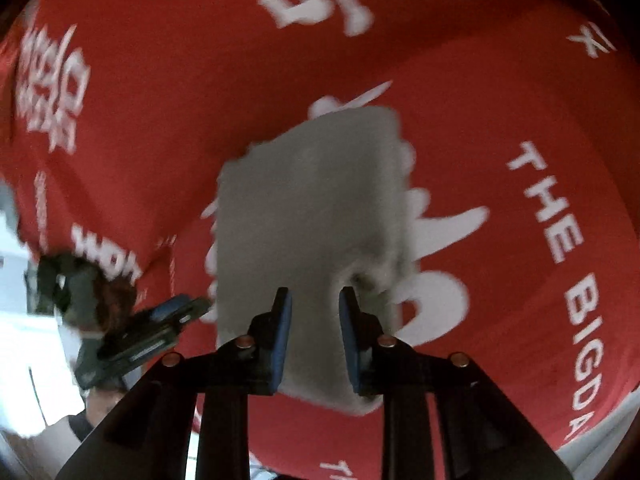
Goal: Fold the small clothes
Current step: 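Open both tools and withdraw them from the folded bundle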
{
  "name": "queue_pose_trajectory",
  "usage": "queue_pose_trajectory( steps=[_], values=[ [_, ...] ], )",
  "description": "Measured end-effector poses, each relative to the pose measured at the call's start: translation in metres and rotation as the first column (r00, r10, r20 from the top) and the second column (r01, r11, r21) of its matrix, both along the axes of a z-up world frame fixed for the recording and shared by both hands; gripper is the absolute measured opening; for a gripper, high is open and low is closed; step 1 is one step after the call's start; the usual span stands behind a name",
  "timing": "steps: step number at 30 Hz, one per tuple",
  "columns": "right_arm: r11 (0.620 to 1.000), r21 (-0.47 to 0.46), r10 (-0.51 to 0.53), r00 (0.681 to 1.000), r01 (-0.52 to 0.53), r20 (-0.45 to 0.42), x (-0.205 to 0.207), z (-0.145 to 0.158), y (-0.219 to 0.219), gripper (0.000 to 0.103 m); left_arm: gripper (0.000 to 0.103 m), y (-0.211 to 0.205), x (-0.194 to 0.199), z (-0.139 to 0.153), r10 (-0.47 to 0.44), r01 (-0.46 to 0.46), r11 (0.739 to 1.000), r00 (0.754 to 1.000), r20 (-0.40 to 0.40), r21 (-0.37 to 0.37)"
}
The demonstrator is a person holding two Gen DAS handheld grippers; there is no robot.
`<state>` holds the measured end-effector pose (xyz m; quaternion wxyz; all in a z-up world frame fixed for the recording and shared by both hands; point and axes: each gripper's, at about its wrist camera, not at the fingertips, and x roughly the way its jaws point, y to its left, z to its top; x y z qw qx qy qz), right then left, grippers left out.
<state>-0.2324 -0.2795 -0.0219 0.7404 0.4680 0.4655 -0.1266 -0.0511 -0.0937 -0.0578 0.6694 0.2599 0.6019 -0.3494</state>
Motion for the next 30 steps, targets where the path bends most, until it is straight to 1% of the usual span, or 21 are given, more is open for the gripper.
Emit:
queue_pose_trajectory(
  steps=[1, 2, 4, 5, 6, 7, 9, 10, 12, 15, 16, 19, 23, 26, 28, 30],
  values=[
    [1.000, -0.012, 0.025, 1.000, -0.025, -0.018, 0.002, -0.003, 0.006, 0.027, 0.062, 0.001, -0.005, -0.004, -0.005, 0.005, 1.000, 1.000, -0.005, 0.001],
    [0.998, -0.029, 0.055, 0.997, -0.057, -0.062, 0.005, -0.010, 0.014, 0.026, 0.062, 0.003, -0.007, -0.007, -0.009, 0.009, 1.000, 1.000, -0.009, 0.006],
    [0.995, -0.041, 0.083, 0.989, -0.089, -0.125, 0.004, -0.024, 0.021, 0.022, 0.062, 0.008, -0.011, -0.016, -0.011, 0.012, 1.000, 1.000, -0.022, 0.022],
    [0.994, -0.047, 0.089, 0.983, -0.098, -0.162, 0.002, -0.033, 0.023, 0.021, 0.070, 0.012, -0.012, -0.019, -0.008, 0.009, 1.000, 1.000, -0.029, 0.025],
    [0.993, -0.049, 0.092, 0.977, -0.103, -0.192, -0.002, -0.040, 0.023, 0.017, 0.081, 0.016, -0.013, -0.021, 0.000, 0.001, 0.999, 1.000, -0.020, 0.035],
    [0.993, -0.049, 0.092, 0.973, -0.105, -0.212, -0.005, -0.047, 0.023, 0.008, 0.082, 0.020, -0.014, -0.021, 0.006, -0.006, 0.999, 1.000, -0.008, 0.042],
    [0.995, -0.042, 0.074, 0.976, -0.085, -0.203, -0.017, -0.056, 0.021, 0.001, 0.082, 0.027, -0.011, -0.022, 0.020, -0.019, 0.999, 0.999, -0.036, 0.043],
    [0.997, -0.034, 0.062, 0.980, -0.070, -0.190, -0.020, -0.057, 0.020, 0.000, 0.082, 0.029, -0.010, -0.020, 0.034, -0.032, 0.999, 0.998, -0.048, 0.042],
    [0.998, -0.029, 0.044, 0.980, -0.051, -0.194, -0.024, -0.056, 0.019, 0.000, 0.082, 0.031, -0.009, -0.017, 0.038, -0.036, 0.998, 0.998, -0.048, 0.044],
    [0.998, -0.056, 0.027, 0.972, -0.041, -0.234, -0.029, -0.054, 0.021, 0.001, 0.082, 0.029, -0.008, -0.010, 0.039, -0.037, 0.998, 0.999, -0.035, 0.048],
    [0.998, -0.061, 0.013, 0.966, -0.030, -0.257, -0.031, -0.055, 0.019, 0.007, 0.082, 0.029, -0.008, -0.008, 0.040, -0.038, 0.998, 0.999, -0.031, 0.046],
    [0.999, -0.029, -0.048, 0.961, 0.041, -0.272, -0.045, -0.055, 0.009, 0.007, 0.082, 0.026, -0.005, 0.002, 0.045, -0.045, 0.999, 0.999, -0.020, 0.029],
    [0.992, -0.014, -0.122, 0.960, 0.122, -0.252, -0.060, -0.045, -0.002, 0.007, 0.082, 0.019, -0.001, 0.010, 0.029, -0.029, 0.999, 1.000, -0.007, 0.027],
    [0.989, -0.018, -0.147, 0.961, 0.147, -0.233, -0.063, -0.036, -0.006, 0.007, 0.082, 0.012, 0.000, 0.014, 0.018, -0.017, 0.999, 1.000, -0.013, 0.028],
    [0.988, -0.026, -0.157, 0.964, 0.155, -0.216, -0.064, -0.029, -0.008, 0.007, 0.082, 0.009, 0.007, 0.017, 0.022, -0.021, 0.999, 1.000, -0.021, 0.029],
    [0.987, -0.027, -0.161, 0.966, 0.159, -0.202, -0.061, -0.025, -0.010, 0.007, 0.082, 0.007, 0.008, 0.020, 0.032, -0.031, 0.999, 0.999, -0.013, 0.025]
  ],
)
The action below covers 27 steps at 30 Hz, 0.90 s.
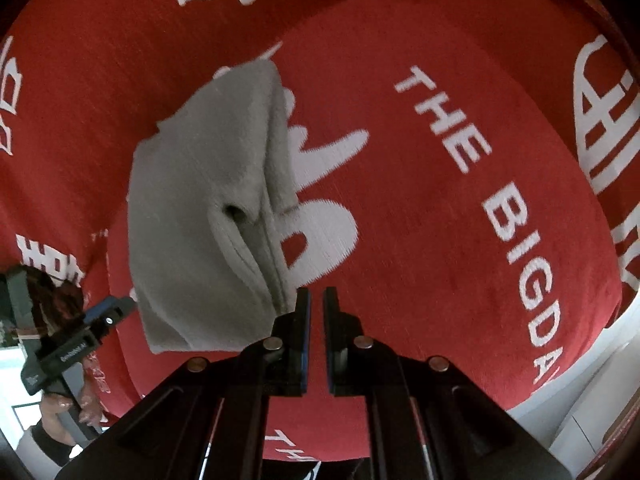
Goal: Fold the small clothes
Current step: 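Open both tools and withdraw them from the folded bundle, then move both open tools to the edge of the grey bundle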
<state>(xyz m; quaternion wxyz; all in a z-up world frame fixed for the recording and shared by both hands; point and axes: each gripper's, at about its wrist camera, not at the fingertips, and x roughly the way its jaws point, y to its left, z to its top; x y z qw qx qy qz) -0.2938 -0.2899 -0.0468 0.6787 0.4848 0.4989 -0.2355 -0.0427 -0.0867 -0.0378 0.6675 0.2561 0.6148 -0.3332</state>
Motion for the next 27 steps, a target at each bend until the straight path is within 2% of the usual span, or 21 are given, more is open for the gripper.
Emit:
queue_pose_trajectory(
  steps=[3, 4, 5, 7, 11, 12, 14, 15, 16, 20, 25, 27],
  values=[
    [1.000, 0.000, -0.001, 1.000, 0.001, 0.015, 0.003, 0.004, -0.002, 0.007, 0.083, -0.003, 0.002, 0.001, 0.027, -0.028, 0.999, 1.000, -0.008, -0.029],
    [1.000, 0.001, 0.001, 1.000, -0.001, 0.018, 0.004, 0.005, -0.003, 0.007, 0.086, -0.004, 0.004, 0.001, 0.042, -0.043, 0.998, 0.999, -0.019, -0.039],
    [1.000, 0.002, 0.003, 1.000, -0.003, 0.020, 0.005, 0.005, -0.003, 0.007, 0.103, -0.004, 0.005, 0.001, 0.053, -0.054, 0.998, 0.998, -0.023, -0.044],
    [1.000, 0.005, 0.006, 1.000, -0.006, 0.026, 0.008, 0.005, -0.004, 0.007, 0.103, -0.005, 0.009, 0.004, 0.077, -0.077, 0.995, 0.997, -0.007, -0.057],
    [1.000, 0.016, 0.012, 1.000, -0.012, 0.027, 0.014, 0.002, -0.003, 0.008, 0.103, -0.009, 0.013, 0.005, 0.075, -0.074, 0.997, 0.996, 0.050, -0.026],
    [1.000, 0.020, 0.013, 1.000, -0.013, 0.027, 0.015, 0.001, -0.003, 0.010, 0.103, -0.010, 0.014, 0.006, 0.070, -0.069, 0.997, 0.996, 0.064, -0.021],
    [1.000, 0.025, 0.014, 0.999, -0.015, 0.028, 0.017, 0.000, -0.004, 0.026, 0.103, -0.012, 0.016, 0.009, 0.065, -0.063, 0.998, 0.994, 0.084, -0.021],
    [1.000, 0.024, 0.015, 0.999, -0.016, 0.031, 0.018, 0.001, -0.004, 0.044, 0.103, -0.012, 0.017, 0.009, 0.071, -0.069, 0.997, 0.994, 0.089, -0.021],
    [1.000, 0.016, 0.016, 0.999, -0.017, 0.036, 0.019, 0.002, -0.005, 0.052, 0.103, -0.013, 0.020, 0.009, 0.083, -0.082, 0.997, 0.992, 0.094, -0.013],
    [1.000, 0.009, 0.029, 0.999, -0.030, 0.042, 0.027, 0.003, -0.010, 0.053, 0.103, -0.015, 0.032, 0.000, 0.117, -0.122, 0.992, 0.987, 0.109, 0.043],
    [1.000, 0.009, 0.025, 0.998, -0.026, 0.059, 0.032, 0.004, -0.019, 0.053, 0.103, -0.017, 0.039, -0.016, 0.113, -0.117, 0.989, 0.993, 0.042, 0.092],
    [1.000, 0.015, 0.021, 0.998, -0.021, 0.062, 0.033, 0.002, -0.022, 0.053, 0.103, -0.019, 0.038, -0.016, 0.108, -0.111, 0.990, 0.994, 0.031, 0.083]
  ],
)
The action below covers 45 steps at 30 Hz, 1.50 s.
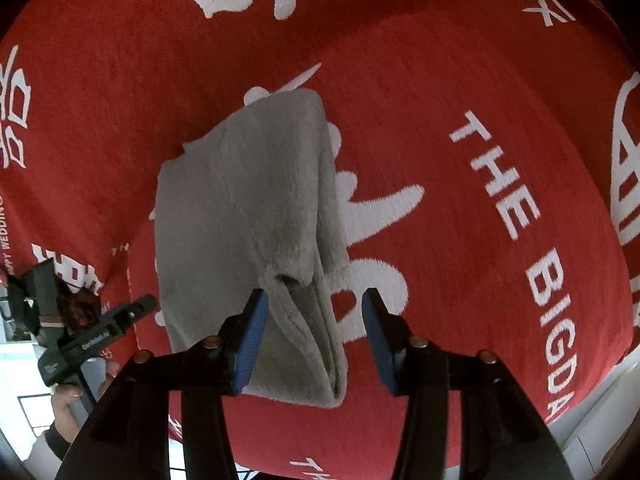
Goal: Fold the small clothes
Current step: 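Move both open tools to the edge of the grey bundle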
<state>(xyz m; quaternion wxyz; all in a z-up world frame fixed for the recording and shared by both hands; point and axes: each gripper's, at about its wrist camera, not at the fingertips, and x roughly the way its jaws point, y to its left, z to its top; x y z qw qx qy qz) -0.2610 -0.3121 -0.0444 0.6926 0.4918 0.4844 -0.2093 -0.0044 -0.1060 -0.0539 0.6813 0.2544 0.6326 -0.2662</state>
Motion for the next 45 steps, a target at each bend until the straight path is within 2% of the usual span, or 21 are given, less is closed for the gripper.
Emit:
queue_pose_trajectory(
  steps=[10, 18, 23, 28, 32, 36, 41, 42, 45],
  values=[
    [0.995, 0.093, -0.042, 0.998, 0.037, 0.047, 0.001, -0.018, -0.019, 0.054, 0.103, -0.014, 0.011, -0.009, 0.049, -0.050, 0.998, 0.998, -0.028, -0.035],
    [0.996, 0.089, -0.024, 0.999, 0.020, 0.049, 0.016, -0.029, -0.039, 0.055, 0.103, -0.022, 0.012, -0.012, 0.046, -0.047, 0.998, 0.999, -0.023, -0.035],
    [0.997, 0.082, -0.005, 1.000, 0.006, -0.013, 0.023, -0.044, -0.050, 0.055, 0.103, -0.023, 0.012, -0.013, 0.053, -0.054, 0.998, 0.998, -0.021, -0.034],
    [0.997, 0.073, -0.031, 0.997, 0.036, -0.070, 0.014, -0.055, -0.061, 0.055, 0.103, -0.024, 0.012, -0.014, 0.058, -0.058, 0.998, 0.998, -0.025, -0.033],
    [0.991, 0.111, -0.071, 0.997, 0.074, -0.028, 0.003, -0.056, -0.068, 0.055, 0.103, -0.023, 0.016, -0.012, 0.056, -0.059, 0.996, 0.998, -0.043, -0.064],
    [0.982, 0.169, -0.092, 0.993, 0.079, 0.071, 0.000, -0.052, -0.073, 0.055, 0.103, -0.016, 0.028, -0.010, 0.076, -0.086, 0.989, 0.993, -0.090, -0.117],
    [0.984, 0.180, -0.047, 0.985, 0.017, 0.167, 0.017, -0.042, -0.074, 0.057, 0.103, -0.019, 0.036, -0.009, 0.061, -0.079, 0.986, 0.991, -0.123, -0.149],
    [0.984, 0.180, -0.038, 0.984, 0.007, 0.173, 0.021, -0.041, -0.073, 0.061, 0.103, -0.021, 0.036, -0.011, 0.051, -0.073, 0.985, 0.988, -0.143, -0.158],
    [0.982, 0.187, 0.010, 0.986, -0.042, 0.169, 0.035, -0.045, -0.070, 0.061, 0.103, -0.027, 0.036, -0.019, 0.029, -0.063, 0.983, 0.981, -0.193, -0.174]
  ],
)
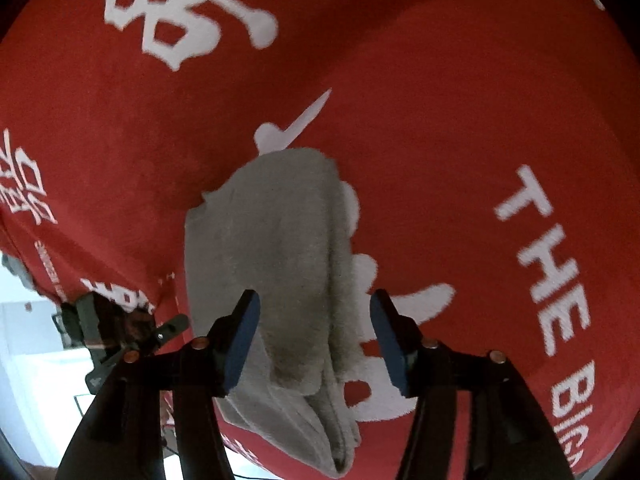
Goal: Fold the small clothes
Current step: 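Move both open tools to the edge of the grey bundle, then close both tools on the bundle edge and lift it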
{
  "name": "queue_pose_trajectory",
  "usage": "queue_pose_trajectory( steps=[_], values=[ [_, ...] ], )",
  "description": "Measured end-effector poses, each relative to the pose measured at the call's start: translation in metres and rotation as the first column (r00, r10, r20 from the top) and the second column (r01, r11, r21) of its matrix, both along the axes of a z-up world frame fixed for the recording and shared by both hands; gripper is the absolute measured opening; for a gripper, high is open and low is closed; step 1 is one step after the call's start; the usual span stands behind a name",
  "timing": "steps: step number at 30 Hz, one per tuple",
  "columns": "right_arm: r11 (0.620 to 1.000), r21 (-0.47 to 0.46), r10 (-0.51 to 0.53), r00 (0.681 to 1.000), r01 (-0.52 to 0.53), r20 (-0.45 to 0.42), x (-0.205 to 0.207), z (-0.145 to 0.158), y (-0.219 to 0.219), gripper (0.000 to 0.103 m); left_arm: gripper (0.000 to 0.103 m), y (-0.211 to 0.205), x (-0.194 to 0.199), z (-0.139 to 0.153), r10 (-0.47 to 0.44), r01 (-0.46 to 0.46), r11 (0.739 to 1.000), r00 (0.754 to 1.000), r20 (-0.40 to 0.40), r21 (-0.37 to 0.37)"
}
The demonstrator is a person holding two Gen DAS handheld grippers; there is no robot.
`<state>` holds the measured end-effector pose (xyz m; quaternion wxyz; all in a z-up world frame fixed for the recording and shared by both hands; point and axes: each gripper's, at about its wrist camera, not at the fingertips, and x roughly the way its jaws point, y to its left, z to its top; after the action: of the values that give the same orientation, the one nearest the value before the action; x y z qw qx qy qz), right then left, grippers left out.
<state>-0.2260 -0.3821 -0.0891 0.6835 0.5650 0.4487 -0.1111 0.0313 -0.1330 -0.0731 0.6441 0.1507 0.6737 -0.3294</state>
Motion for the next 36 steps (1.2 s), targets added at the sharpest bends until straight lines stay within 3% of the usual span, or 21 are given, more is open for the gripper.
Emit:
queue_pose_trajectory(
  steps=[5, 10, 18, 22, 24, 26, 27, 29, 36],
  values=[
    [0.999, 0.038, 0.038, 0.999, -0.037, -0.029, 0.005, -0.020, -0.001, 0.061, 0.103, -0.002, -0.001, -0.014, 0.011, -0.016, 0.999, 0.995, -0.101, -0.051],
    [0.987, 0.133, 0.088, 0.995, -0.094, 0.051, 0.011, -0.039, -0.002, 0.061, 0.103, -0.013, -0.005, -0.032, -0.017, -0.003, 0.995, 0.981, -0.193, -0.103],
    [0.969, 0.162, 0.157, 0.972, -0.186, 0.173, 0.047, -0.049, 0.009, 0.063, 0.103, -0.041, -0.010, -0.042, -0.015, -0.003, 0.994, 0.986, -0.167, -0.109],
    [0.969, 0.185, 0.123, 0.971, -0.162, 0.206, 0.056, -0.056, 0.014, 0.063, 0.101, -0.042, -0.012, -0.040, -0.032, 0.016, 0.994, 0.989, -0.142, -0.112],
    [0.969, 0.207, 0.092, 0.976, -0.133, 0.196, 0.055, -0.057, 0.016, 0.059, 0.086, -0.040, -0.014, -0.036, -0.040, 0.029, 0.994, 0.993, -0.107, -0.104],
    [0.966, 0.235, 0.075, 0.986, -0.109, 0.151, 0.055, -0.060, 0.020, 0.039, 0.072, -0.032, -0.012, -0.029, -0.028, 0.015, 0.991, 0.995, -0.097, -0.133],
    [0.965, 0.245, 0.060, 0.987, -0.097, 0.152, 0.053, -0.059, 0.021, 0.036, 0.060, -0.029, -0.011, -0.026, -0.022, 0.008, 0.989, 0.995, -0.098, -0.146],
    [0.968, 0.234, 0.049, 0.985, -0.087, 0.165, 0.054, -0.051, 0.026, 0.033, 0.050, -0.021, -0.008, -0.019, -0.017, -0.001, 0.985, 0.995, -0.103, -0.175],
    [0.955, 0.289, 0.000, 0.972, -0.070, 0.237, 0.053, -0.018, 0.041, 0.032, 0.047, -0.001, -0.014, 0.016, -0.041, 0.018, 0.971, 0.995, -0.093, -0.238]
  ],
)
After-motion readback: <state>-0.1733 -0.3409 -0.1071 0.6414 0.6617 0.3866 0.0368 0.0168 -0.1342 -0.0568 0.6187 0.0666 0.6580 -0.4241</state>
